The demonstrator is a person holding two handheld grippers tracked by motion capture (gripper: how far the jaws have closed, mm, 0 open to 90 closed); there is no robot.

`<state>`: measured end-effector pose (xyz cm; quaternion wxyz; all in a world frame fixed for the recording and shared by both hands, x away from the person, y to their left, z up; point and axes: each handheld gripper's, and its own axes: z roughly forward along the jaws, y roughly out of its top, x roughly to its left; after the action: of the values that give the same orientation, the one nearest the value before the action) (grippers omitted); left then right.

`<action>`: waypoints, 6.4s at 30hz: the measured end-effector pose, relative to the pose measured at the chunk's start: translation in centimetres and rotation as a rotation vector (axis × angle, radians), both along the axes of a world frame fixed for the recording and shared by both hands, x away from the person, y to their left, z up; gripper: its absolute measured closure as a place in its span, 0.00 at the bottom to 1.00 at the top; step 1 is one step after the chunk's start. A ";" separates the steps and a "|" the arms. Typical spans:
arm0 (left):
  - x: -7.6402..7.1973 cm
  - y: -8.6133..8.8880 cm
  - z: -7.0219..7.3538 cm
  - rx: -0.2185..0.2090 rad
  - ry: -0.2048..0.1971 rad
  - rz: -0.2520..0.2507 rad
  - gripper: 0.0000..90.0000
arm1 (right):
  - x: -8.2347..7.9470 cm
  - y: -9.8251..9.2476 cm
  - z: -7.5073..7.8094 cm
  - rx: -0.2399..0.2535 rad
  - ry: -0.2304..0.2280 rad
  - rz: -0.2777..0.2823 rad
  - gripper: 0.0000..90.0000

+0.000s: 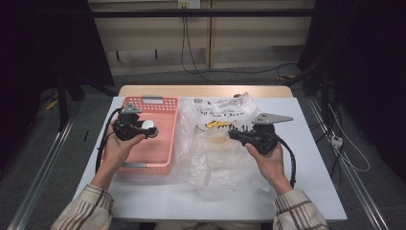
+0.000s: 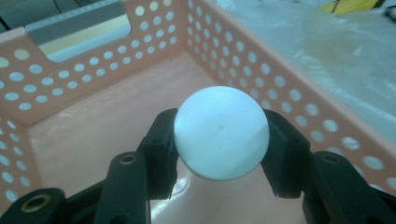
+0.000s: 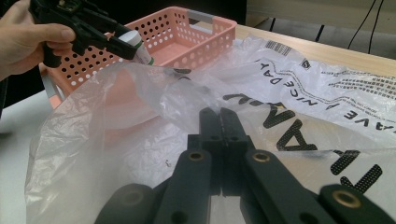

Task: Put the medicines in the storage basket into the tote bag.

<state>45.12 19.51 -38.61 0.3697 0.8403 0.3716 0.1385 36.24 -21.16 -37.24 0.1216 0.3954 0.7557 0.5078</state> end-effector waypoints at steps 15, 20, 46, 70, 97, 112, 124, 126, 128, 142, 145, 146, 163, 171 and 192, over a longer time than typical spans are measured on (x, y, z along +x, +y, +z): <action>-3.6 -1.0 3.0 -0.077 -0.089 -0.074 0.57 | 0.0 -0.2 0.2 -0.011 -0.024 0.002 1.00; -4.5 -1.7 3.5 -0.101 -0.097 -0.101 0.57 | 0.1 -0.2 0.2 -0.003 -0.019 0.001 1.00; -9.1 -6.2 5.5 -0.180 -0.124 -0.272 0.57 | 1.0 0.4 -0.4 0.001 0.002 0.018 1.00; -12.8 -13.0 5.8 -0.163 -0.120 -0.436 0.57 | 0.4 0.5 0.0 -0.006 -0.014 0.029 1.00; -8.4 -20.3 -1.9 -0.070 0.012 -0.322 0.57 | 0.3 0.7 -0.1 -0.019 0.005 0.036 1.00; -6.0 -21.5 -4.7 -0.046 0.003 -0.210 0.57 | -0.5 0.2 -1.4 -0.055 0.055 0.045 1.00; -5.2 -22.5 -6.0 -0.019 -0.037 -0.208 0.56 | -0.6 -0.1 -2.5 -0.068 0.082 0.048 1.00; -5.1 -22.3 -6.0 -0.015 -0.034 -0.204 0.47 | -0.5 -0.1 -2.6 -0.068 0.083 0.046 1.00; -5.1 -22.1 -5.7 -0.040 -0.037 -0.207 0.44 | -0.5 -0.2 -2.6 -0.068 0.083 0.045 1.00; -7.7 -20.4 -2.6 -0.050 -0.042 -0.320 0.24 | -0.4 -0.5 -2.5 -0.058 0.079 0.030 1.00; -8.4 -19.7 -2.1 -0.056 -0.054 -0.325 0.24 | -0.3 -0.5 -2.5 -0.060 0.080 0.026 1.00; -8.5 -19.5 -2.1 -0.065 -0.049 -0.329 0.24 | -0.3 -0.5 -2.5 -0.060 0.080 0.024 1.00; -11.5 -14.4 -0.4 -0.104 -0.099 -0.343 0.23 | -0.1 -0.5 -2.9 -0.074 0.088 0.016 1.00; -12.7 -11.6 0.1 -0.101 -0.107 -0.332 0.23 | -0.7 -0.4 -2.7 -0.080 0.075 0.035 0.99; -16.3 -8.4 -1.1 -0.084 -0.095 -0.331 0.21 | -5.6 -3.1 -1.4 -0.110 0.009 -0.088 0.43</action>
<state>28.81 11.12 -39.71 0.4393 0.8663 0.2159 0.0998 30.62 -24.30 -38.64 0.1618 0.4235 0.7647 0.4579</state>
